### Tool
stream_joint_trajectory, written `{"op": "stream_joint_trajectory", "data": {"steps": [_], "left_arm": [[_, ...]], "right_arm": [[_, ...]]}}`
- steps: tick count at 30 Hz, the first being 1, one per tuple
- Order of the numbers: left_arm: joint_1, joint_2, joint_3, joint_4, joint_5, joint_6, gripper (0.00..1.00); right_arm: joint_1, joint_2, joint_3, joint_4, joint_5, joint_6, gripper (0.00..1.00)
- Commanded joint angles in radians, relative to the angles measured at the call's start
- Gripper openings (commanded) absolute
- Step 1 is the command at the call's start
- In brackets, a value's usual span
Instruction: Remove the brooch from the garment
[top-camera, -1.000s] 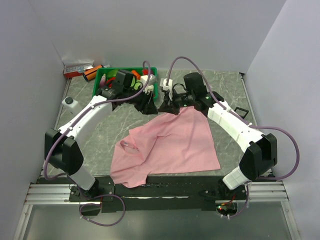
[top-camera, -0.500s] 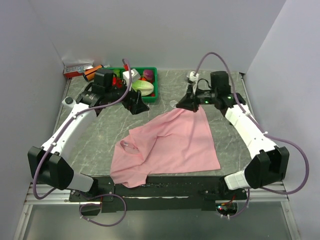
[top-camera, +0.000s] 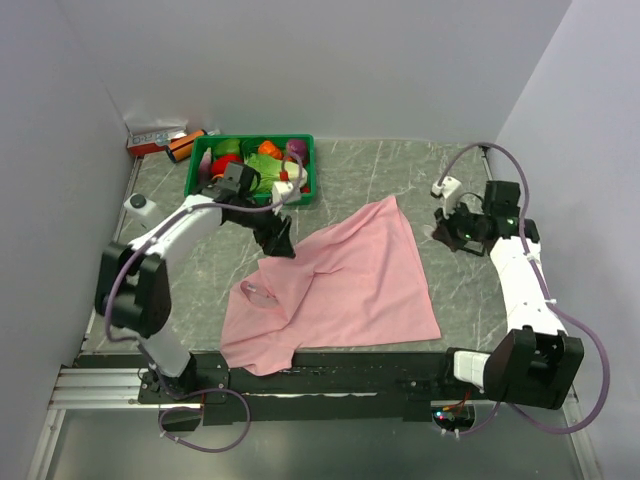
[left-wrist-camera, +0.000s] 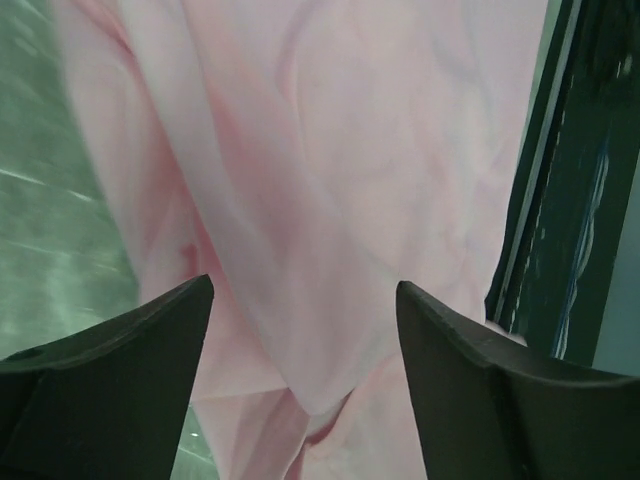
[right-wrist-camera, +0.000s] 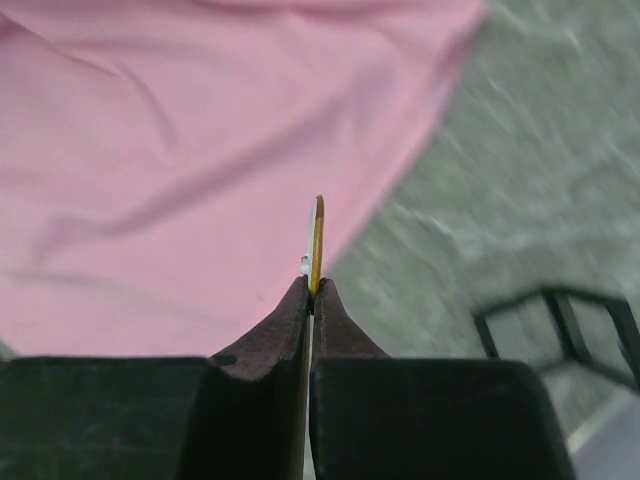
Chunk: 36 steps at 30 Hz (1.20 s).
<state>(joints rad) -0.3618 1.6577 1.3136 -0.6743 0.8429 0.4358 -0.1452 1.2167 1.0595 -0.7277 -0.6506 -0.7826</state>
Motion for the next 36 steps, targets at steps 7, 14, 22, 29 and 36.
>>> {"op": "stream_joint_trajectory", "data": {"steps": [7, 14, 22, 29, 36], "left_arm": [[-0.083, 0.118, -0.149, -0.083, -0.191, 0.365, 0.76], [-0.065, 0.234, -0.151, 0.180, -0.502, 0.224, 0.83], [0.032, 0.220, 0.015, 0.087, -0.324, 0.268, 0.84], [-0.045, 0.102, -0.057, -0.045, -0.121, 0.252, 1.00], [-0.058, 0.054, -0.109, -0.048, -0.096, 0.166, 0.99]], "right_arm": [[-0.165, 0.001, -0.104, 0.073, 0.302, -0.257, 0.00], [-0.209, 0.072, -0.127, 0.169, 0.382, -0.267, 0.00], [-0.212, 0.107, -0.208, 0.339, 0.440, -0.434, 0.00], [-0.211, 0.175, -0.220, 0.487, 0.496, -0.471, 0.00], [-0.209, 0.288, -0.213, 0.599, 0.523, -0.491, 0.00]]}}
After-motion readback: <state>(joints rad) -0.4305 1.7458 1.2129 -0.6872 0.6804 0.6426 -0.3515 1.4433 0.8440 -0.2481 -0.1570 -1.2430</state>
